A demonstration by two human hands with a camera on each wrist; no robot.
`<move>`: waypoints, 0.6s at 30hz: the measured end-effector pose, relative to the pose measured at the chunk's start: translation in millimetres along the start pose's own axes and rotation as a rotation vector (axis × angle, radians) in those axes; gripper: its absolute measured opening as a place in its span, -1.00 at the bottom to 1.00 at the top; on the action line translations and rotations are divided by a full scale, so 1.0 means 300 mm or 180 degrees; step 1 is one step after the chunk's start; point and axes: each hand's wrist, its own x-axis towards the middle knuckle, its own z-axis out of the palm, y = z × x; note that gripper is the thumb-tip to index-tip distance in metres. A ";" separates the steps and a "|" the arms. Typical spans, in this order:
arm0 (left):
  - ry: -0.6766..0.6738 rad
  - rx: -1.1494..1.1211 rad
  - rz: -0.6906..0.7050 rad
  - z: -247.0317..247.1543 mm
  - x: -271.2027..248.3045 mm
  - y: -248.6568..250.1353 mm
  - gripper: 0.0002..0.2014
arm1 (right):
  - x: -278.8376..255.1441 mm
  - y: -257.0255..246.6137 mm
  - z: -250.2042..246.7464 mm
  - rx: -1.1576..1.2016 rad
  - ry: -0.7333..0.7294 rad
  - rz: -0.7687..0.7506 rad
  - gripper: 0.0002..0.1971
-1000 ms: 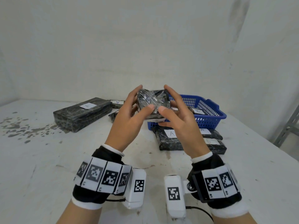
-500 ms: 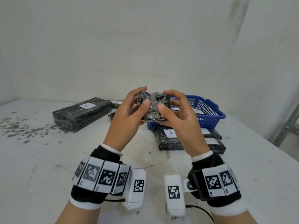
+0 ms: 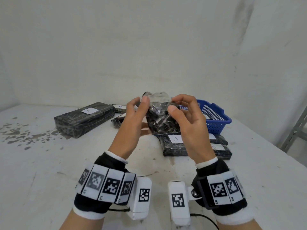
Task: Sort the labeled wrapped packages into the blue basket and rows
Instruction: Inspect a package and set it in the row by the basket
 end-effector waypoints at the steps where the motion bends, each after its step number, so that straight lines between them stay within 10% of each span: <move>1: -0.0044 0.0052 0.0015 -0.003 0.002 -0.001 -0.40 | 0.000 0.000 -0.001 0.0007 -0.0028 -0.0014 -0.72; 18: -0.0013 0.0058 0.0309 -0.011 0.005 -0.003 -0.47 | -0.002 -0.009 -0.011 0.0338 -0.0154 0.0589 -0.52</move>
